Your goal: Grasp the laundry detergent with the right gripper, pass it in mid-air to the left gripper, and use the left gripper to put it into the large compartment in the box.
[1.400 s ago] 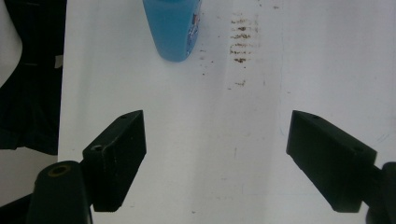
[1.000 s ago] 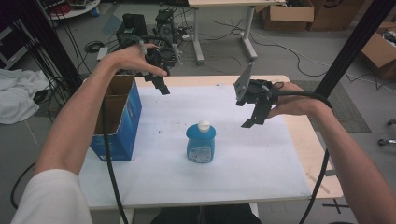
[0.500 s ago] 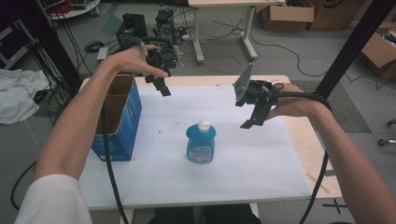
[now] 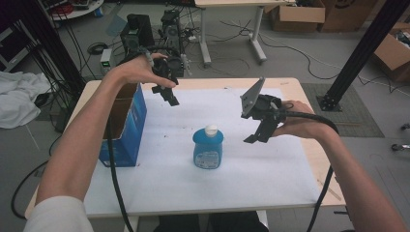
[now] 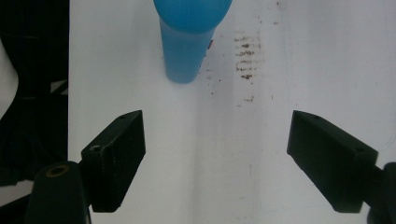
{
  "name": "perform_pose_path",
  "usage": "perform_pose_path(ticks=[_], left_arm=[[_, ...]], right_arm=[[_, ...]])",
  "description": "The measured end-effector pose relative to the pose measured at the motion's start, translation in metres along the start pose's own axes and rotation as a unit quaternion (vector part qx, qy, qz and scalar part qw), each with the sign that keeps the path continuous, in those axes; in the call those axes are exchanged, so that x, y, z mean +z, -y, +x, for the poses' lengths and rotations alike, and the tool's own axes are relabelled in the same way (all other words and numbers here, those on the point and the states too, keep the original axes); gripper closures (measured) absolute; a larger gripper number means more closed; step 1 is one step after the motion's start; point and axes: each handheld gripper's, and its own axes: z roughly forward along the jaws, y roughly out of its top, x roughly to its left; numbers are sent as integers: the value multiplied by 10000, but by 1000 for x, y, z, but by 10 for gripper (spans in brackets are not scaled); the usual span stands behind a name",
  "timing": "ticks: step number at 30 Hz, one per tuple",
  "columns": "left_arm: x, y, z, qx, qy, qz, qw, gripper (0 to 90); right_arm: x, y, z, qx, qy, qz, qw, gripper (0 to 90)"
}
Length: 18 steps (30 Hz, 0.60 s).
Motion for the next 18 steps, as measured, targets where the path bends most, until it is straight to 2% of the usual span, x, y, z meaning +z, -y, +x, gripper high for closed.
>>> perform_pose_path(ticks=[5, 16, 18], left_arm=[[2, 4, -2, -15, 27, 10, 10000, 177], [-1, 12, -1, -106, -44, -36, 9999, 177], [0, 13, -2, -117, -35, -53, 9999, 177]], right_arm=[[8, 0, 4, 123, -90, -198, 9997, 191], [38, 1, 11, 395, -96, -321, 9987, 187], [43, 2, 12, 469, -92, -412, 9980, 186]])
